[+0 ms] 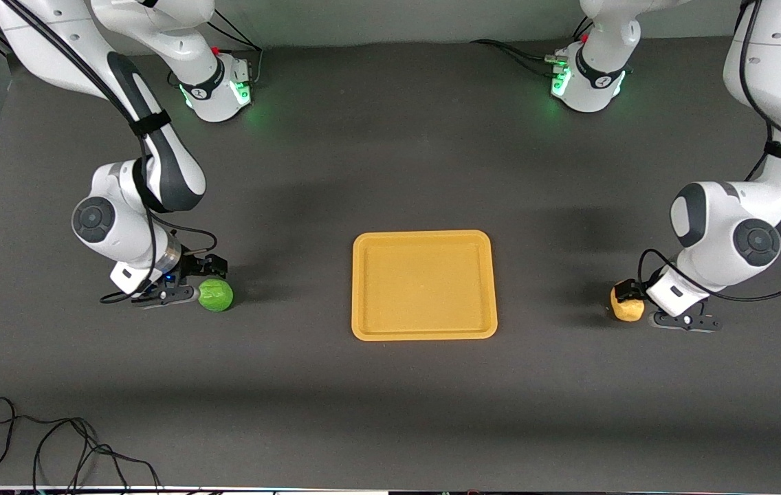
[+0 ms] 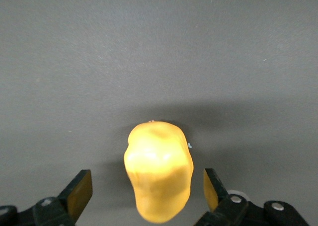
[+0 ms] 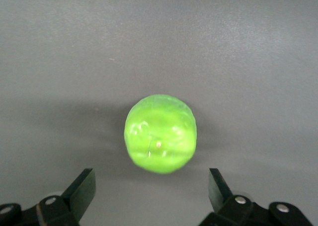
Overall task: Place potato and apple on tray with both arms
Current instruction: 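Close the left gripper on the potato while the right gripper grasps the apple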
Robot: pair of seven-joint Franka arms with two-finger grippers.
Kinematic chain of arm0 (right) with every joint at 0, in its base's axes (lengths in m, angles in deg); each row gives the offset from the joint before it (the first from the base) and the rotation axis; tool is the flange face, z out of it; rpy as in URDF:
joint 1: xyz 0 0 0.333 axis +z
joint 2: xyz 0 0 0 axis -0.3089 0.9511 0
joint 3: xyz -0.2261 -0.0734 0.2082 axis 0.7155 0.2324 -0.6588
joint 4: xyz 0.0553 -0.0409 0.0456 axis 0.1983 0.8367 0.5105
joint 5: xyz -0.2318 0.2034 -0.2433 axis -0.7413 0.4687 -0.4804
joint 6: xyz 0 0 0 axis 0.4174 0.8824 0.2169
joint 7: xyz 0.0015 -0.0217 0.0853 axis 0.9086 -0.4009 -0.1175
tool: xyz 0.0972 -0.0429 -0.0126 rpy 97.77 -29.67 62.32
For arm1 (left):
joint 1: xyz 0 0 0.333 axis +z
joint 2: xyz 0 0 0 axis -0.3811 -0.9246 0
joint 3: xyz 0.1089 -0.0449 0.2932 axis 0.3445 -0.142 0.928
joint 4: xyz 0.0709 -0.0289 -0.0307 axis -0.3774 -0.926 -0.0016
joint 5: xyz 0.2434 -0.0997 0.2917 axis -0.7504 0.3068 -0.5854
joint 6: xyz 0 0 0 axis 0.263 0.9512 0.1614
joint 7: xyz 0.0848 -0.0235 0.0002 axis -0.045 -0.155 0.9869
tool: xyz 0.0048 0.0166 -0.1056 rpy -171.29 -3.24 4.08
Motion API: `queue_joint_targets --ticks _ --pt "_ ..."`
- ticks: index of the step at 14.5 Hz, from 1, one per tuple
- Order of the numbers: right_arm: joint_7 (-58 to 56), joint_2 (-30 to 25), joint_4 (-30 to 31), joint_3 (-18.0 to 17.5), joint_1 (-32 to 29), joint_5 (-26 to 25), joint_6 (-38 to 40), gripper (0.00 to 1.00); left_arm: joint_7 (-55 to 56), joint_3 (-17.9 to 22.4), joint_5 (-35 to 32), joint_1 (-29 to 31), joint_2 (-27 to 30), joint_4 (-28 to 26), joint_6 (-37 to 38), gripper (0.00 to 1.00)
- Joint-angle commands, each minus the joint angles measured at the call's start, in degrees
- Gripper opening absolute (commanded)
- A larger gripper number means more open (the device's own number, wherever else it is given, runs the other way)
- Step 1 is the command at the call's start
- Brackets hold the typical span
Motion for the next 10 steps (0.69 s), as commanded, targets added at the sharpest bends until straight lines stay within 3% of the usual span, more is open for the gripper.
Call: queue_joint_targets --ticks 1,3,5,6,9,10 --pt "0.86 2.92 -1.32 0.2 0.32 0.79 -3.49 1.0 2.48 0.25 -1.76 -0.73 -0.62 -0.71 -1.37 1.0" --pt "0.86 4.41 -2.03 0.29 0.23 0.79 -4.19 1.0 2.48 0.25 -1.85 -0.73 -1.15 -0.98 -1.9 0.97" --pt "0.86 6.17 -2.12 0.37 -0.04 0.79 -5.86 1.0 2.57 0.25 -1.85 -0.73 -1.24 -0.89 -2.08 0.57" --pt "0.86 7.4 -2.82 0.37 -0.04 0.79 -5.87 0.96 3.0 0.25 -1.85 -0.73 -1.15 -0.89 -1.99 0.46" --pt "1.03 8.2 -4.22 0.37 -0.21 0.79 -5.17 0.61 5.73 0.17 -1.85 -1.61 -0.89 -0.54 -1.99 0.34" --pt "1.03 8.11 -4.23 0.37 -0.3 0.7 -5.08 0.57 6.52 0.17 -1.85 -2.05 -0.28 -0.54 -1.64 0.34"
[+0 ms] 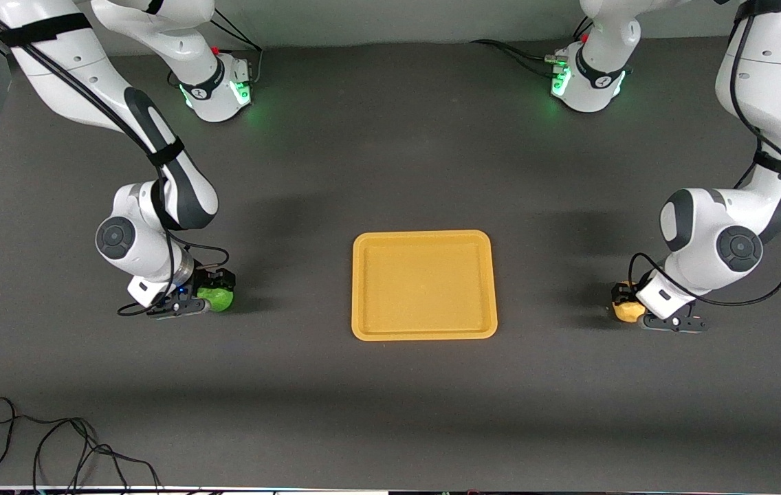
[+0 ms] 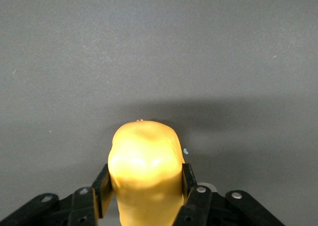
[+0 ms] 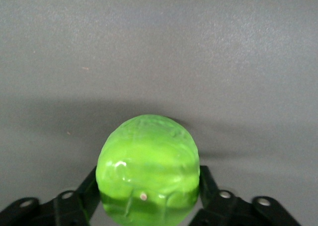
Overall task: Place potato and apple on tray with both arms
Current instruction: 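Close the left gripper on the potato while the right gripper grasps the apple, then carry the potato onto the tray with the left gripper and release it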
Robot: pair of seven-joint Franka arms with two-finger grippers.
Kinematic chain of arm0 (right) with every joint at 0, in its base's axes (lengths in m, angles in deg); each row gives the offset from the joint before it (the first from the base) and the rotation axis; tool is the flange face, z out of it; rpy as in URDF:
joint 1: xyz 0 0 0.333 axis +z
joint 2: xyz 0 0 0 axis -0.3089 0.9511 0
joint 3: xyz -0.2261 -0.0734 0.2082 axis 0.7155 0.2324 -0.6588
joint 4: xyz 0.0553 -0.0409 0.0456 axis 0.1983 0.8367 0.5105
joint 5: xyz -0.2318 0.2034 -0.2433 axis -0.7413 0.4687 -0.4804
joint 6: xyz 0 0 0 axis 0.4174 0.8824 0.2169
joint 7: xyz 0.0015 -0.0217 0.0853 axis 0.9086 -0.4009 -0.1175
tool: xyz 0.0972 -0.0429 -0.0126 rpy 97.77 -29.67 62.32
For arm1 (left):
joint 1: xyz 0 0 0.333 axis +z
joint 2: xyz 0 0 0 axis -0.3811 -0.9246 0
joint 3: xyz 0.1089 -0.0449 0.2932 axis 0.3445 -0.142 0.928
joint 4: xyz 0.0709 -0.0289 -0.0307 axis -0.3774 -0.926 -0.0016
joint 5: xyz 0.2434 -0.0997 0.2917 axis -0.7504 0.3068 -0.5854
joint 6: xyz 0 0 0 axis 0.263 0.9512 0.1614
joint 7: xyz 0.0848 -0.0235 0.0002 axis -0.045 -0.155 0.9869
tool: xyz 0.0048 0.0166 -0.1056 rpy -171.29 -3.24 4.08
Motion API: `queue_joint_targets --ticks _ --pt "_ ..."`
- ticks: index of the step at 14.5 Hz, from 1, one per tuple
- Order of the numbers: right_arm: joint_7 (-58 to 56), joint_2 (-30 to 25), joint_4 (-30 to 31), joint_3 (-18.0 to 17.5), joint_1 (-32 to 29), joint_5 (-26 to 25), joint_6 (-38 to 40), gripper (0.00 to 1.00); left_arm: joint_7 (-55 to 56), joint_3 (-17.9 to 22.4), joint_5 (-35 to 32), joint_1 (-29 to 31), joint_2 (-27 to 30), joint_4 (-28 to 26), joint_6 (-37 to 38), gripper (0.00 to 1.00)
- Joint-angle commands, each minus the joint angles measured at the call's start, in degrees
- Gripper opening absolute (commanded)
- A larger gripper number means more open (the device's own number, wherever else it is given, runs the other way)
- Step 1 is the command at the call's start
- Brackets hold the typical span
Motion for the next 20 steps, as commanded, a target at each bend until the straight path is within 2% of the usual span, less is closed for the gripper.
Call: queue_joint_targets --ticks 1,2,4,8,10,13,15,17,19,20 --pt "0.86 0.37 -1.85 0.08 0.07 0.63 0.56 0.51 3.97 0.11 -0.93 -1.6 2.9 -0.68 0.67 0.34" --pt "0.86 -0.41 -2.02 0.08 0.16 0.63 2.04 0.46 5.81 -0.32 -0.84 -2.13 4.74 -0.68 2.94 0.34" --pt "0.69 -3.66 -4.21 0.08 0.16 0.45 9.13 0.44 11.6 -0.33 -0.67 -5.8 8.35 1.06 11.01 0.34" --pt "-0.01 -7.45 -17.02 0.08 0.16 0.19 31.62 0.43 25.31 -0.42 -0.14 -16.25 9.51 2.65 12.19 0.35" --pt "-0.19 -7.63 -22.31 0.17 0.16 0.19 38.59 0.43 29.54 -0.42 0.12 -20.75 8.11 4.22 11.92 0.35" --pt "-0.28 -10.08 -25.4 0.08 0.16 0.1 44.58 0.43 35.25 -0.42 0.12 -26.46 5.65 6.78 11.84 0.36" --pt "-0.28 -12.72 -25.4 -0.1 0.33 0.01 46.08 0.42 37.54 -0.33 0.12 -29.71 3.54 8.18 11.75 0.39" --pt "-0.19 -12.9 -26.8 -0.18 0.68 0.1 47.14 0.43 39.31 -0.42 0.12 -32.18 0.29 10.12 11.75 0.4" --pt "-0.28 -12.55 -26.9 -0.36 0.68 0.36 47.05 0.42 39.58 -0.33 0.12 -33.68 -1.73 11.0 11.66 0.43" --pt "-0.28 -12.72 -26.9 -0.62 0.68 0.36 47.14 0.42 39.58 -0.33 0.04 -33.69 -2.44 11.09 11.49 0.49"
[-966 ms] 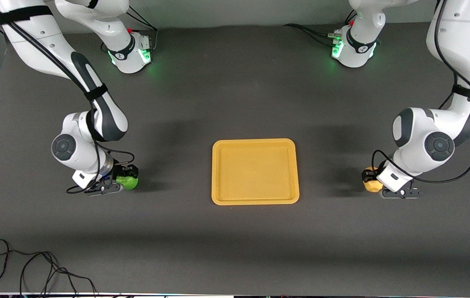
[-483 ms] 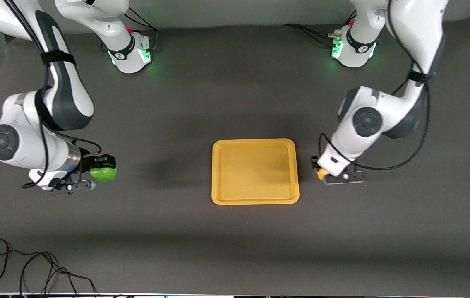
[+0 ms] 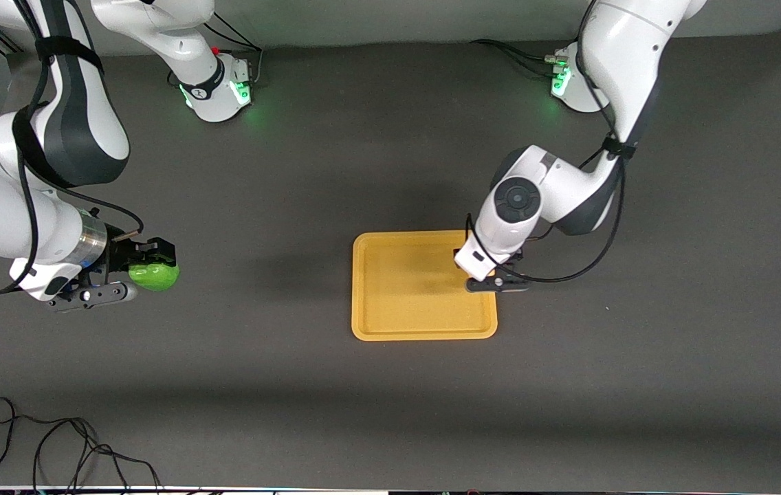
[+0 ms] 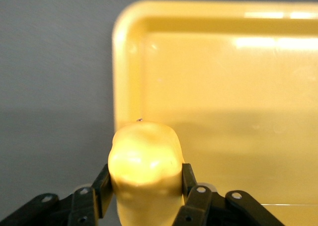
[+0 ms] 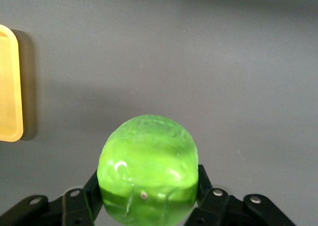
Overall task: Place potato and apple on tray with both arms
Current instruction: 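Carry the potato onto the tray with the left gripper and release it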
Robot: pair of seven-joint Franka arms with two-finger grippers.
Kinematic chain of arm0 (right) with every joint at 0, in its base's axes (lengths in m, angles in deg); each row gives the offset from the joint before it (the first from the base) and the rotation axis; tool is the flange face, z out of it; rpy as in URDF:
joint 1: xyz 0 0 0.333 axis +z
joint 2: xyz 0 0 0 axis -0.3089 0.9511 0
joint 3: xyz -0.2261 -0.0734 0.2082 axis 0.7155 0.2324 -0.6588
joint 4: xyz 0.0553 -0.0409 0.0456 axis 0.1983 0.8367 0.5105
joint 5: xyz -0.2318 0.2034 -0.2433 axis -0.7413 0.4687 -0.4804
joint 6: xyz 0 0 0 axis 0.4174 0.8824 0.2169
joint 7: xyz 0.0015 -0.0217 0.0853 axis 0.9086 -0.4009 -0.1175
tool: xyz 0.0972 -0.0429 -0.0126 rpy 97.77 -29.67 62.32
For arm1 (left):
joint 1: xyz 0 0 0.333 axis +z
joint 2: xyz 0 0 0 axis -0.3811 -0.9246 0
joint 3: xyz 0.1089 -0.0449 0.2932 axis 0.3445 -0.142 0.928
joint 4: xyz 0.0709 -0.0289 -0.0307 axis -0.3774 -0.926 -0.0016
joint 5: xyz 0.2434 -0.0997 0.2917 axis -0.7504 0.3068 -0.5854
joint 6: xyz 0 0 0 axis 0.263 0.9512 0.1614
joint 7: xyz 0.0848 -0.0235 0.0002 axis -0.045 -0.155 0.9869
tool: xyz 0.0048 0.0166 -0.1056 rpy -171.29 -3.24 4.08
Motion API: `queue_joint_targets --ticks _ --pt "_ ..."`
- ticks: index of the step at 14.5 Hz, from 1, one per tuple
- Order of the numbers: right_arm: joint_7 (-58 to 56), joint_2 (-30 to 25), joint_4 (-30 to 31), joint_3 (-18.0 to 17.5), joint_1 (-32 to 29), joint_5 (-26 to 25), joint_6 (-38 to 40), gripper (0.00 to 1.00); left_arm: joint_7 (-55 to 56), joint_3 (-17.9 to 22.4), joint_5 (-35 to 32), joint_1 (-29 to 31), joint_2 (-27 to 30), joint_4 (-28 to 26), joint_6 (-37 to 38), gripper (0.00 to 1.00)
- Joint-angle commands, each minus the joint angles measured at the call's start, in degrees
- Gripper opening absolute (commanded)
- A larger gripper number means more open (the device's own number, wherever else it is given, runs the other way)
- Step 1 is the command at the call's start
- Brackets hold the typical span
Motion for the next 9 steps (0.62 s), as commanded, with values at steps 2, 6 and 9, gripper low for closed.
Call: queue_joint_targets --ticks 2,6,9 --pt "-0.19 0.01 -0.95 -0.26 0.22 0.46 1.05 0.43 1.21 1.15 -0.07 -1.9 -3.26 2.6 -0.1 0.57" --pt "0.86 -0.07 -0.78 -1.4 0.31 0.81 1.14 0.42 1.38 1.15 -0.59 -2.17 -3.79 2.69 -0.1 1.0" --pt "6.28 0.01 -0.86 -5.96 0.39 0.29 0.96 0.42 1.38 1.15 -0.59 -2.0 -2.57 2.6 1.13 1.0"
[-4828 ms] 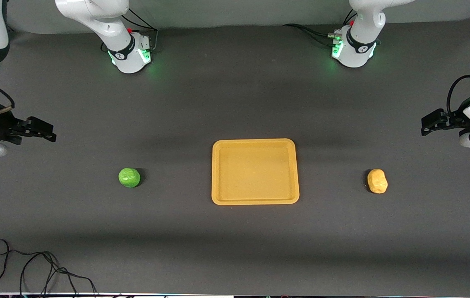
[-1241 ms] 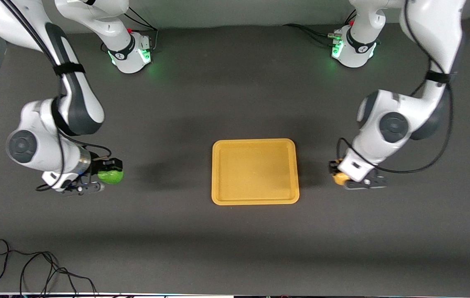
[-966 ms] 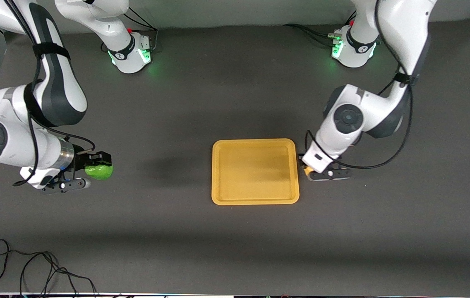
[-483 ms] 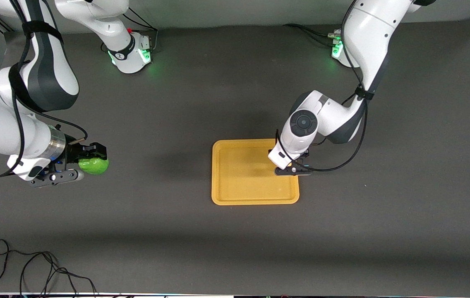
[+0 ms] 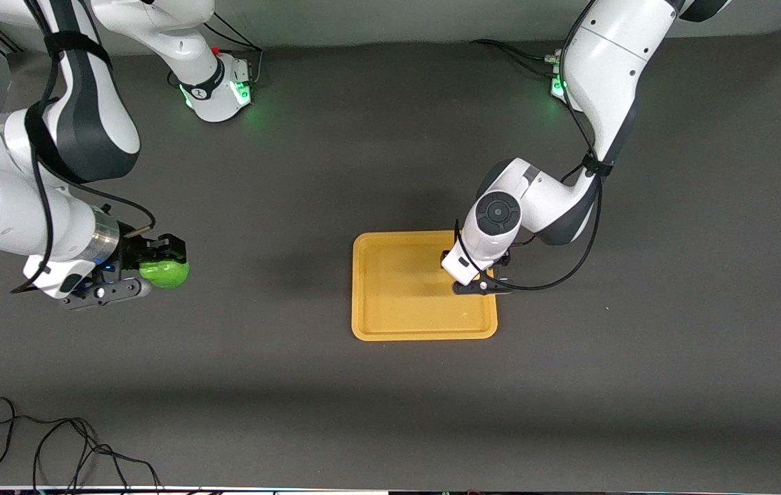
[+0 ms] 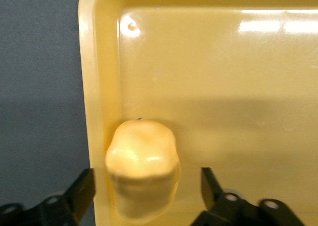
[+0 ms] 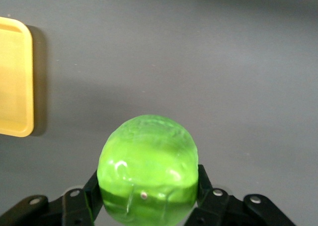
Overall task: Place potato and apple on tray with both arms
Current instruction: 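Carry the potato onto the tray with the left gripper and release it, then move the apple over the tray with the right gripper while the left withdraws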
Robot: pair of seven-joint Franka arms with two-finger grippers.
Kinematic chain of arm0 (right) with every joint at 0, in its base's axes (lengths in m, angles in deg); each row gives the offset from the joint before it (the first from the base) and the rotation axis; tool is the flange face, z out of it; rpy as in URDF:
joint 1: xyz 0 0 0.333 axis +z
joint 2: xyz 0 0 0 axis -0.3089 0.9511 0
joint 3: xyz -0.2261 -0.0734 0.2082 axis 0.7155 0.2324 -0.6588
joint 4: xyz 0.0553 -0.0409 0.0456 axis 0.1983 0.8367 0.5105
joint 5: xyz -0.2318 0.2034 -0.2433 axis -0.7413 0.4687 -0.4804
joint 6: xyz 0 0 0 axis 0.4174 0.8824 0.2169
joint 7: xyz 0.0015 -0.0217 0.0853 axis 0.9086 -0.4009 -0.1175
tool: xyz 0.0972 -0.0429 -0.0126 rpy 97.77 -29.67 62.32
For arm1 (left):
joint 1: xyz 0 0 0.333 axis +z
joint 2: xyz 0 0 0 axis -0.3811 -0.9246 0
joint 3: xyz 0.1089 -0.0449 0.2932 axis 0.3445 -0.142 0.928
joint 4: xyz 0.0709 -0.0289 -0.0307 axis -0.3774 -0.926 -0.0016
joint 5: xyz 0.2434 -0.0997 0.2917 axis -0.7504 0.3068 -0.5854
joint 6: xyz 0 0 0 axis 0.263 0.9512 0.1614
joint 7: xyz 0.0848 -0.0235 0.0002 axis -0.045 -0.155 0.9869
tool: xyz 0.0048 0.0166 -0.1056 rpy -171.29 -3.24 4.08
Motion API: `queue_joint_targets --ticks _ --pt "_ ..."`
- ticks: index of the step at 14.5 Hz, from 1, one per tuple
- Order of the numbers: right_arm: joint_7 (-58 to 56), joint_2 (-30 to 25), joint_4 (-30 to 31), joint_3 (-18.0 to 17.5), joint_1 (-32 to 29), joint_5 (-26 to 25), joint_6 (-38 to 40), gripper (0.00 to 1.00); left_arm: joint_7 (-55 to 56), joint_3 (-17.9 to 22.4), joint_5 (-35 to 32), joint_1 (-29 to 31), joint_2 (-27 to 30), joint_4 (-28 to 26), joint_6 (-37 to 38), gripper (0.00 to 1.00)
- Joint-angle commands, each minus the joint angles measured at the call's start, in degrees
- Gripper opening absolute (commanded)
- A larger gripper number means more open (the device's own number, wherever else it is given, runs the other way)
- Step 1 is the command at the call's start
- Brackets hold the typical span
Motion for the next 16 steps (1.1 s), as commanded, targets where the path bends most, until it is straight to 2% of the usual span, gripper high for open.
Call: queue_joint_targets --ticks 1,4,9,12,14,16 --pt "6.84 0.25 -1.04 -4.83 0.19 -0.3 0.65 0.42 0.49 1.52 -0.53 -0.66 2.58 0.45 2.14 1.0" --pt "9.83 3.58 -1.3 -7.3 0.36 0.49 -3.2 0.42 -0.57 1.26 -0.53 5.65 8.55 0.54 6.09 1.0" --pt "29.14 14.02 -7.0 -16.96 1.68 -1.87 -10.24 0.43 -17.42 1.34 1.93 17.52 20.86 0.63 13.39 1.0" --pt "46.52 22.19 -8.94 -23.55 5.02 -14.93 -16.12 0.42 -28.75 1.52 2.28 24.37 26.84 0.54 21.2 1.0" --pt "56.82 29.83 -12.27 -29.7 5.11 -24.51 -19.12 0.42 -35.43 1.61 4.56 29.03 29.74 0.1 24.72 1.0" --pt "63.26 34.69 -14.65 -31.83 5.81 -31.56 -19.22 0.42 -43.77 1.7 7.54 32.64 32.2 -0.08 28.5 1.0"
